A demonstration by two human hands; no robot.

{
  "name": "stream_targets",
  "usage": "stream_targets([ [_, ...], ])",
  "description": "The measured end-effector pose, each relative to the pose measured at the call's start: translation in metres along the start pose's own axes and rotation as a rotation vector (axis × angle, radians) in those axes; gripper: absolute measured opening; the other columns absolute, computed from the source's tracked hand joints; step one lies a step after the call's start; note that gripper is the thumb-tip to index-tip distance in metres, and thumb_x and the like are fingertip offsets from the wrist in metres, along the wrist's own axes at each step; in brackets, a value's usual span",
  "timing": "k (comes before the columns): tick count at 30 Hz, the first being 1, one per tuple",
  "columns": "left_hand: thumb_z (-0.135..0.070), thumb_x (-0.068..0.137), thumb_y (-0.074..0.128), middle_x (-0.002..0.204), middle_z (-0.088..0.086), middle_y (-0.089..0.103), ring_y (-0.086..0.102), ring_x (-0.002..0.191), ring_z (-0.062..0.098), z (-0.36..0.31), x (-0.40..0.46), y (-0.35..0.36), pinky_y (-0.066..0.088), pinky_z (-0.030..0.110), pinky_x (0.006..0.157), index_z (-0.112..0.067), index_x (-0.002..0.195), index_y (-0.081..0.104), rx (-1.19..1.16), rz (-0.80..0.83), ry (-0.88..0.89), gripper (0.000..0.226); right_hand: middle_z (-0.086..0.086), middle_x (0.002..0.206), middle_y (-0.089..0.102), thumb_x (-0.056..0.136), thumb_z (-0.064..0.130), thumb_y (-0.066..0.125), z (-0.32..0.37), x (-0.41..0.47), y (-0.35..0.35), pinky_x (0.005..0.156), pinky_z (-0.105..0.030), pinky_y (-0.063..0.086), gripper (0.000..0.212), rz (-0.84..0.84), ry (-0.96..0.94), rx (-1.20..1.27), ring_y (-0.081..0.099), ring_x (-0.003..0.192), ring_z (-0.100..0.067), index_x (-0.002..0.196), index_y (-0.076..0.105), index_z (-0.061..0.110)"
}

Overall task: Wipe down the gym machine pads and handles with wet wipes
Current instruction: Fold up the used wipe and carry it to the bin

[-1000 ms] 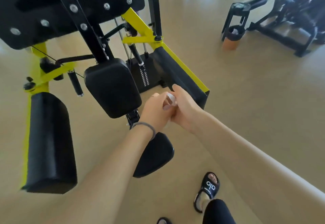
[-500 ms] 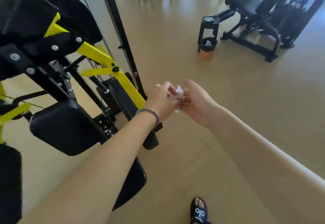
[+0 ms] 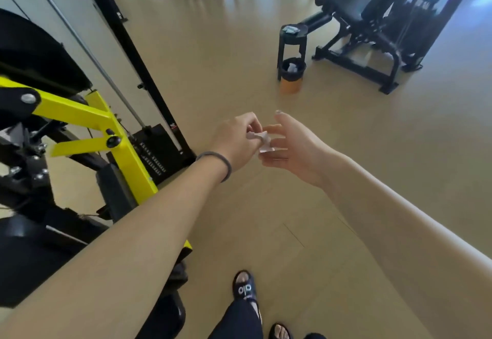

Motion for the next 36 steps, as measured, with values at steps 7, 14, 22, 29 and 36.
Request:
stream_targets([
  [7,-0.028,0.087,0.069,0.078,-0.005,0.064,0.058,0.069,0.011,0.016,0.129,0.018,0.043,0.024,0.059,-0.02,0.084,0.062,-0.19,0.041,-0.12,0.011,-0.015,0.101,0.067,0.106,0.041,0.044,0.061,0.095,-0.036,0.096,-0.044,0.058,0.039,-0.08,-0.06,0.024,0.071,0.097,-0.032,0.109,0.069,0.011],
  [14,-0.038,0.082,0.077,0.096,-0.001,0.068,0.065,0.088,0.011,-0.014,0.252,0.038,0.052,0.025,0.072,-0.021,0.1,0.063,-0.234,0.283,-0.046,0.028,-0.022,0.111,0.073,0.105,0.034,0.047,0.126,0.194,-0.098,0.095,-0.037,0.059,0.046,-0.209,-0.046,0.136,0.074,0.099,-0.027,0.107,0.07,-0.007],
  [22,-0.023,0.084,0.072,0.091,0.003,0.066,0.059,0.076,0.016,-0.053,0.399,0.077,0.042,0.025,0.059,-0.018,0.09,0.061,-0.097,0.249,0.017,0.014,-0.017,0.109,0.071,0.104,0.037,0.049,0.197,0.288,-0.179,0.094,-0.042,0.059,0.042,-0.196,-0.041,0.085,0.073,0.099,-0.031,0.107,0.072,0.001],
  [29,-0.03,0.085,0.073,0.097,-0.003,0.059,0.054,0.079,0.01,-0.086,0.526,0.102,0.04,0.022,0.061,-0.021,0.092,0.059,0.03,0.174,0.039,0.018,-0.014,0.112,0.072,0.102,0.035,0.051,0.266,0.392,-0.249,0.097,-0.038,0.057,0.038,-0.157,-0.041,-0.031,0.071,0.094,-0.024,0.108,0.073,0.005],
  [36,-0.04,0.089,0.061,0.099,0.0,0.038,0.052,0.074,0.017,-0.084,0.651,0.113,0.044,0.026,0.065,-0.025,0.094,0.056,0.091,0.139,-0.079,0.017,-0.005,0.106,0.078,0.095,0.034,0.057,0.328,0.5,-0.287,0.102,-0.035,0.054,0.027,-0.165,-0.069,-0.006,0.074,0.099,-0.017,0.098,0.074,0.014],
])
Point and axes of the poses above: each hand's wrist, its own x-axis towards the middle knuckle, its own y-axis out of the palm, z = x × y, the point moved 9 cm from there along x, towards the middle knuckle
